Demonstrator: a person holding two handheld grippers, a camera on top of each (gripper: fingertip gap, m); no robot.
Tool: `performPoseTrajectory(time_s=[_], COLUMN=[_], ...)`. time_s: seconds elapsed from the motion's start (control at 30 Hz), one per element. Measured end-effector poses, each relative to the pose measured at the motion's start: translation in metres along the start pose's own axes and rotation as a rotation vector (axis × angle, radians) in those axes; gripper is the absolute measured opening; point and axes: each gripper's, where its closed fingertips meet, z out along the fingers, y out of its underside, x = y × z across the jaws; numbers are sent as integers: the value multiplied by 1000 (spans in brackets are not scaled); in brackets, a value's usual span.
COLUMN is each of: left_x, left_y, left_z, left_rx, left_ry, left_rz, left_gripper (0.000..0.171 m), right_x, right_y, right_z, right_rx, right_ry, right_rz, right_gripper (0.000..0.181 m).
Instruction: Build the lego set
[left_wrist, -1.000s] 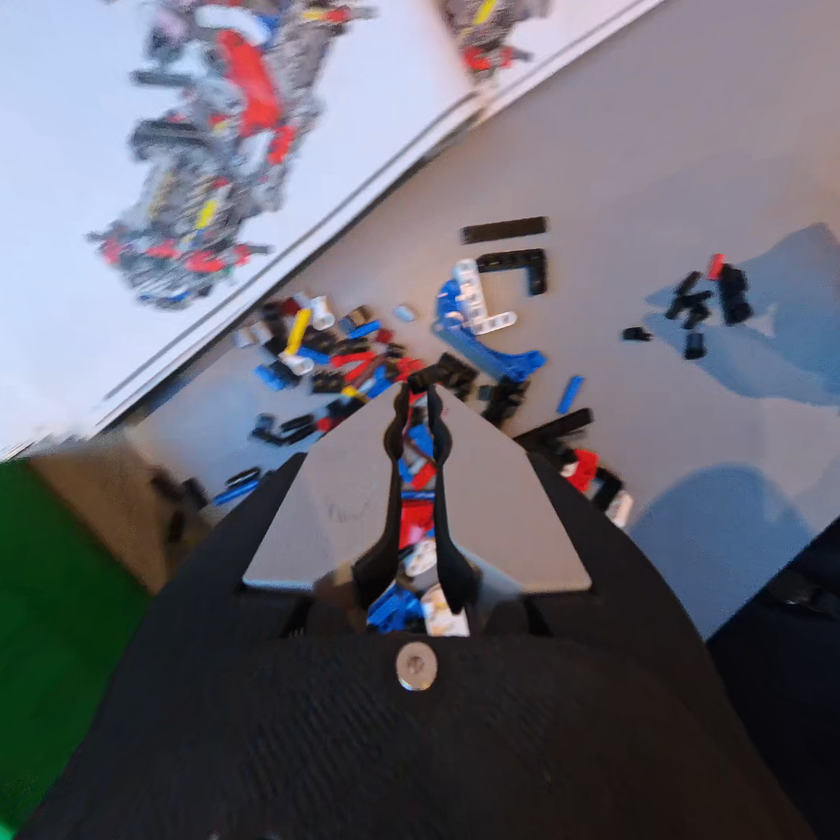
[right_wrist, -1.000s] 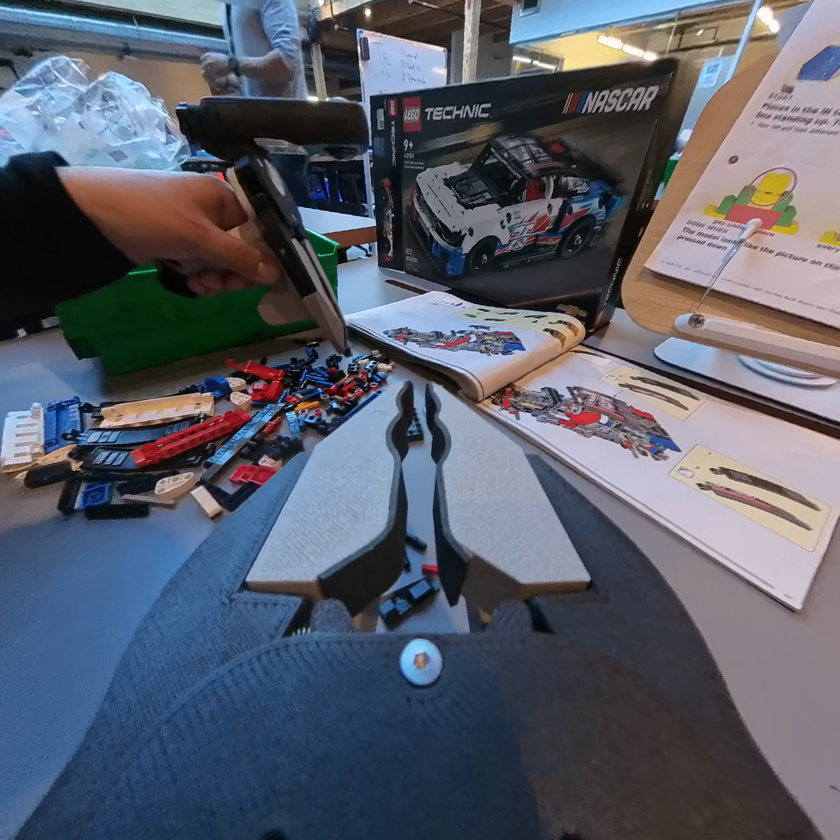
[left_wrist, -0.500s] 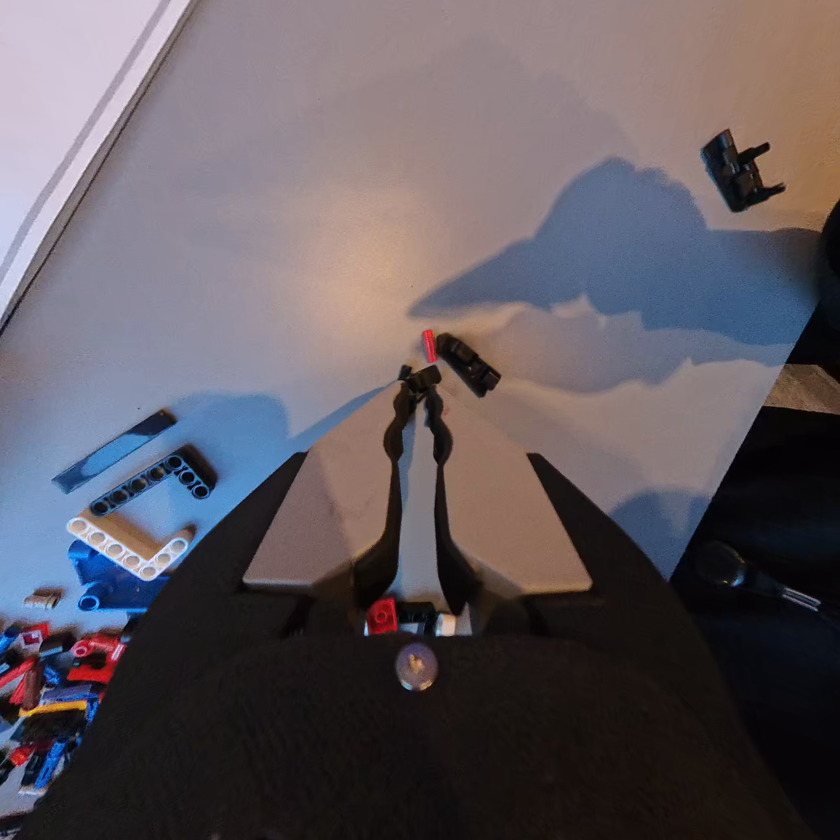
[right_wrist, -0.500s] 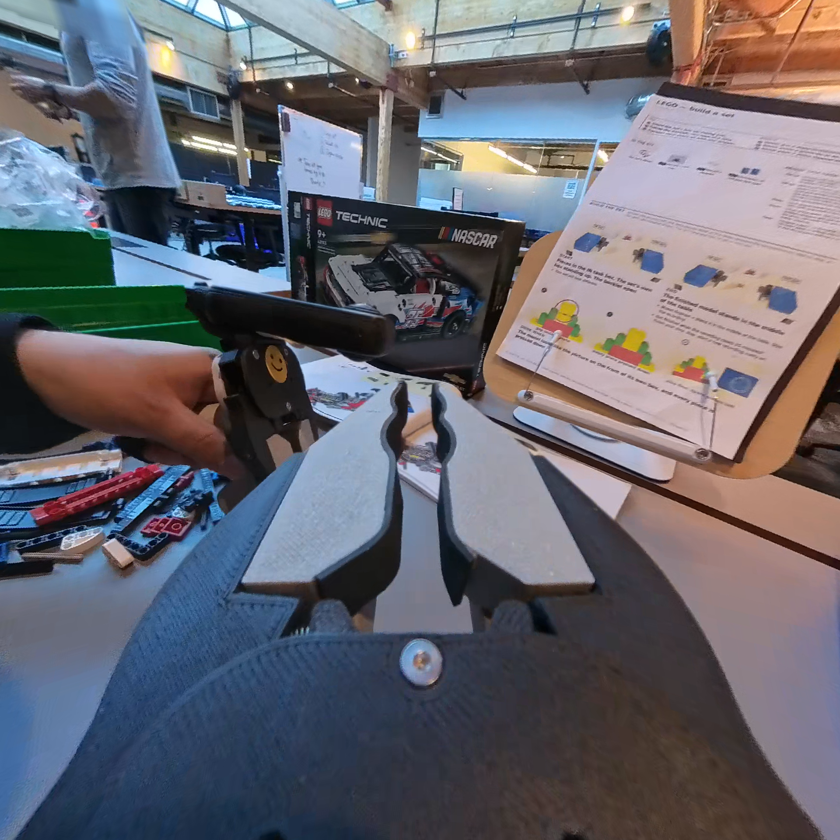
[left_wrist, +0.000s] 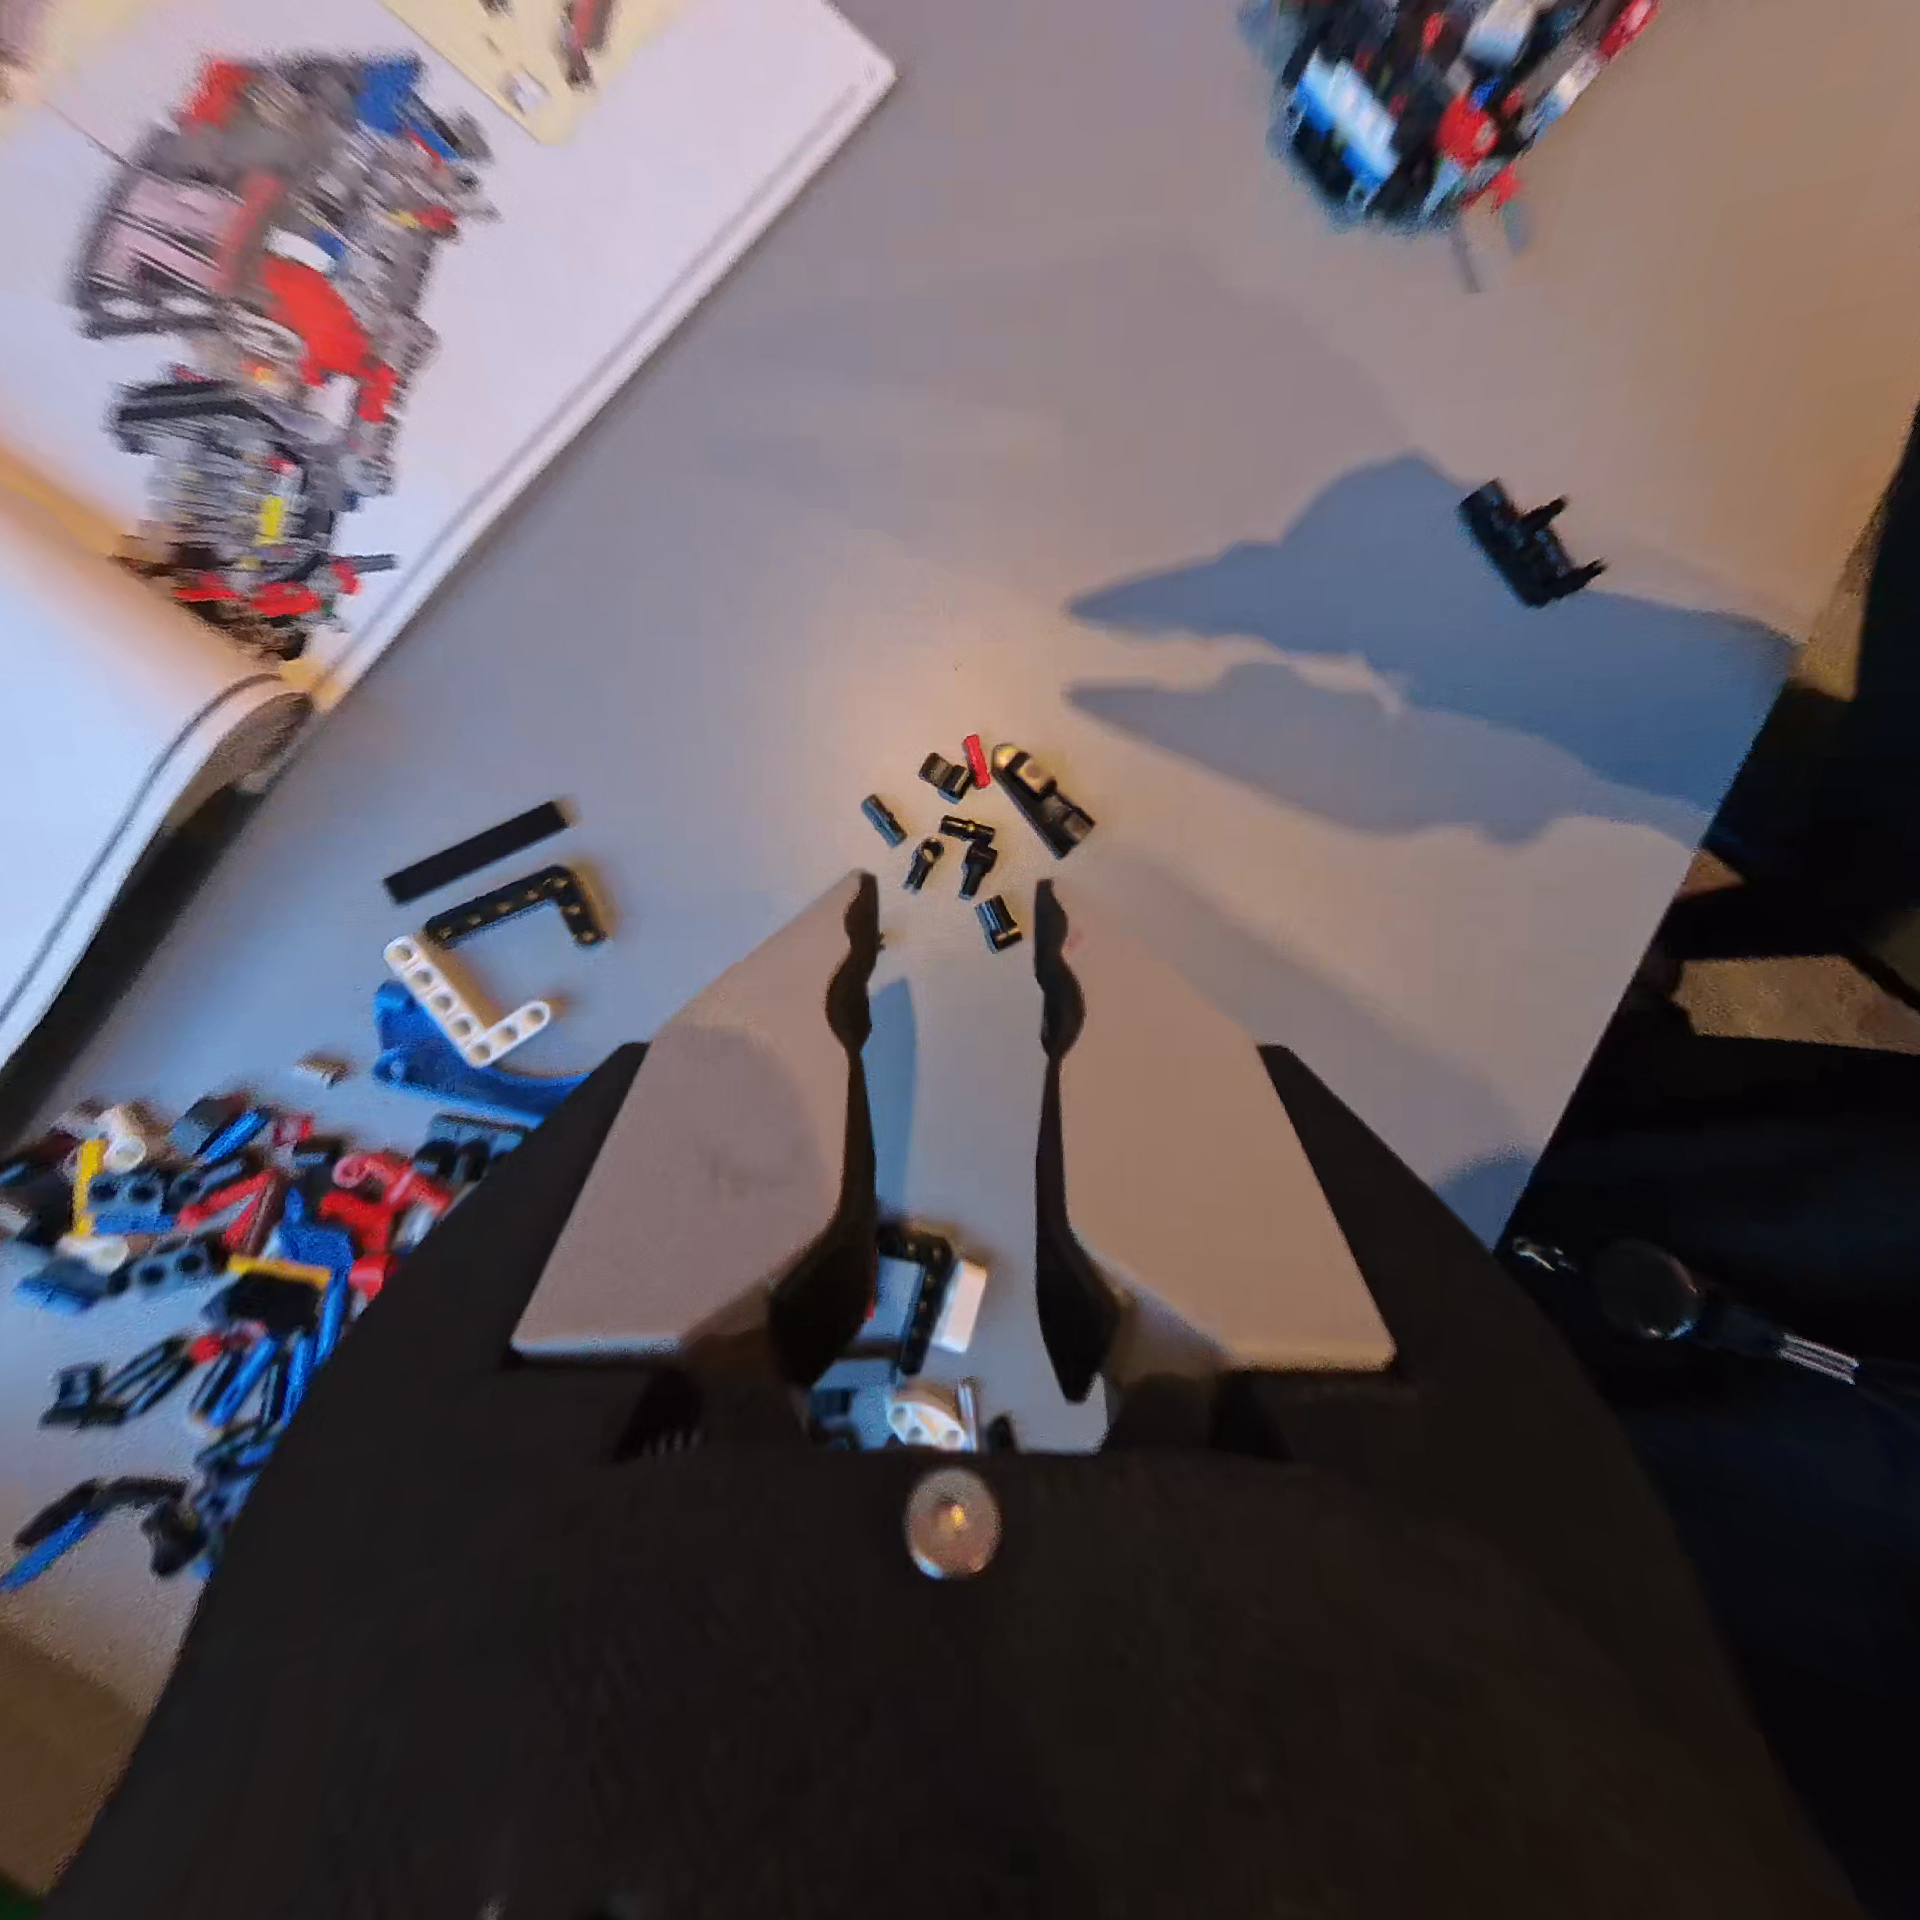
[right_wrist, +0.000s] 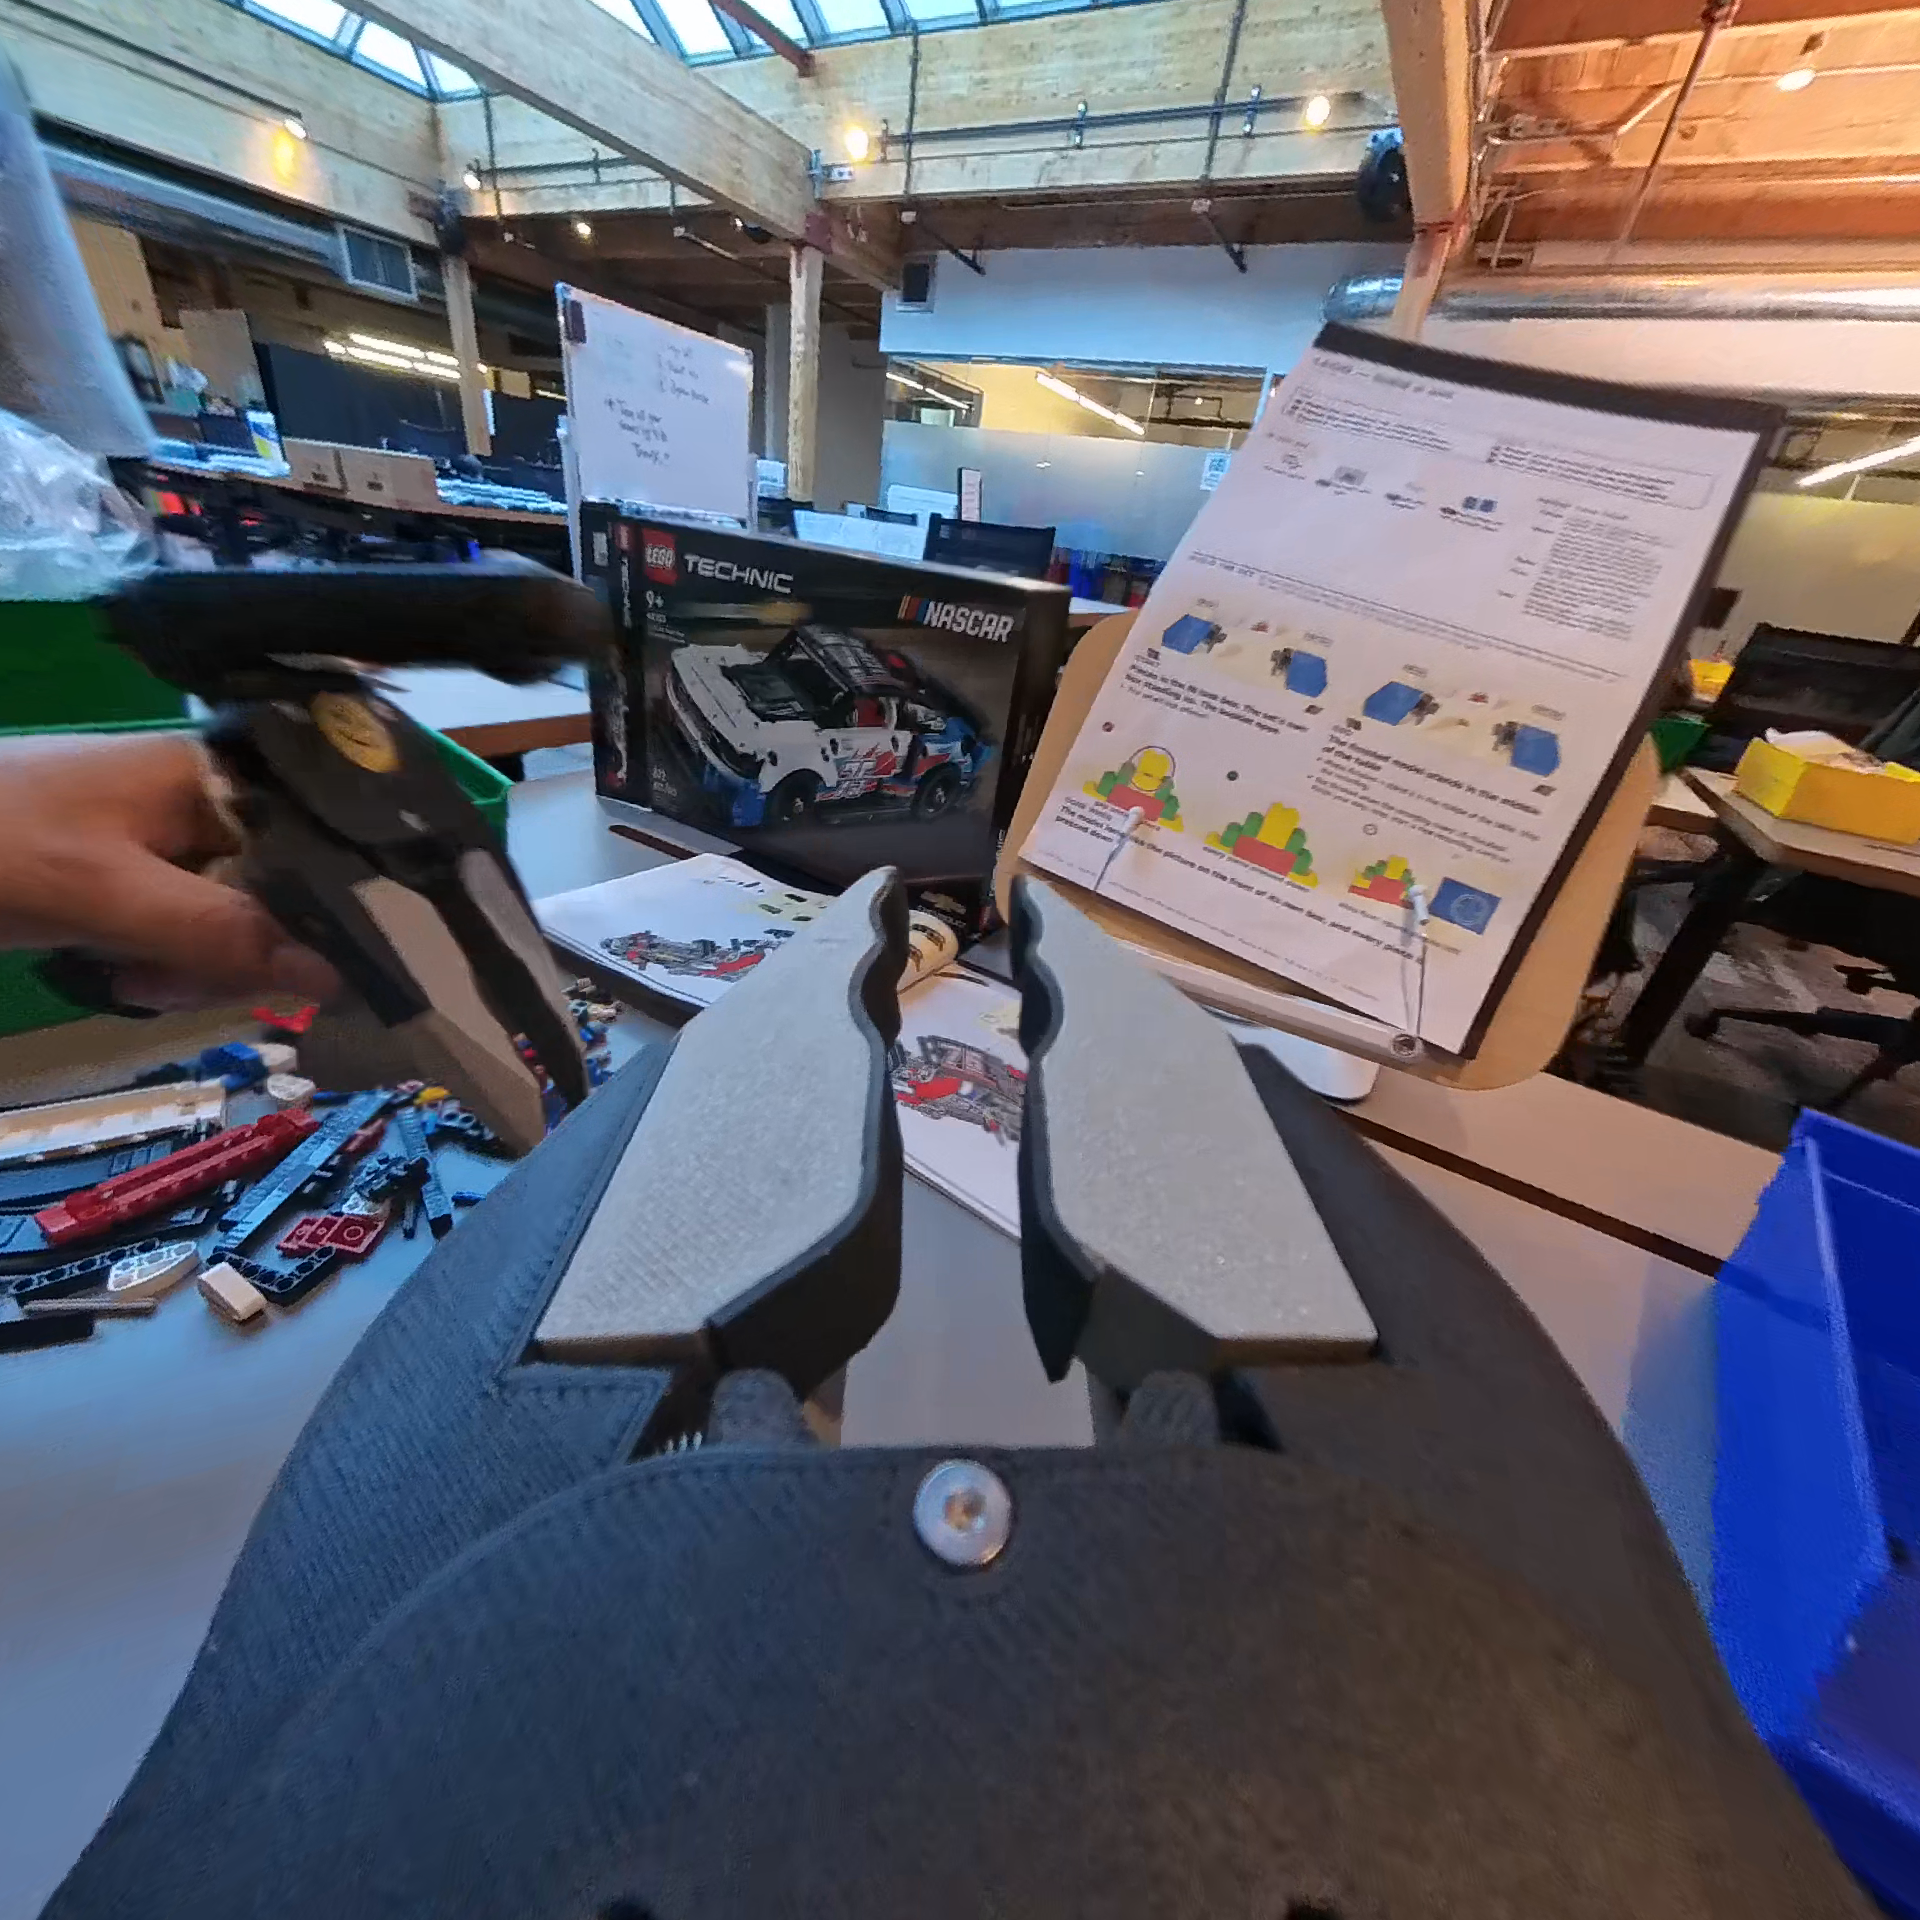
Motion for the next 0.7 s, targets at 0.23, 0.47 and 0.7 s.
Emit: performPoseTrajectory(time_s=[0.23, 0.47, 0.7], left_x=[16, 80, 111], left_y=[32, 74, 76], left_z=[-58, -5, -14], left_rx=[429, 598, 739], left_ry=[-97, -71, -61], left_rz=[-34, 156, 350], left_gripper=[36, 36, 20], right_x=[-3, -42, -71], right_y=[13, 48, 106], right_z=[-5, 3, 3], right_rx=[-113, -92, -75], right_ry=[-15, -92, -71], right_rz=[-24, 1, 29], right_gripper=[25, 16, 14])
